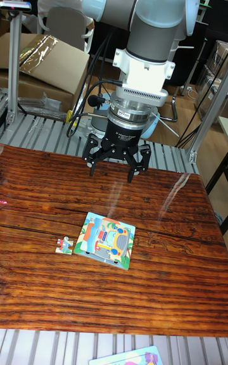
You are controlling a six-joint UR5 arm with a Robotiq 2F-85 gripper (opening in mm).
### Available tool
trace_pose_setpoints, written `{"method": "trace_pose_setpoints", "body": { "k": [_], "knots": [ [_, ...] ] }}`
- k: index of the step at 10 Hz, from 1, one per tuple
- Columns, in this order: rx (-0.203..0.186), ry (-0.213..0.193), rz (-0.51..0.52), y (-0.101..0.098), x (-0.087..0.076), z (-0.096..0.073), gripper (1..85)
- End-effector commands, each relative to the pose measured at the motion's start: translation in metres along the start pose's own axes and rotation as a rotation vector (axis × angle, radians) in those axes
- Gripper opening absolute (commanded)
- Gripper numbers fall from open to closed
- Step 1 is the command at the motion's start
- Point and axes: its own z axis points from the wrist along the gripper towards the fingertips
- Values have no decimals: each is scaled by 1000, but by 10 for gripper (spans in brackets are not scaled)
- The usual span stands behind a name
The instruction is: Assemble one piece of a puzzle
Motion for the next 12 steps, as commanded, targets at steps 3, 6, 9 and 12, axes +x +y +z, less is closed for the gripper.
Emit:
{"method": "trace_pose_setpoints", "body": {
  "k": [3,6,9,12],
  "knots": [
    [-91,17,-69,26,5,1,13],
    [-84,-12,-75,27,-6,8,13],
    [-72,-50,-113,24,-14,3,13],
    [-19,-33,-111,10,-9,4,13]
  ]
}}
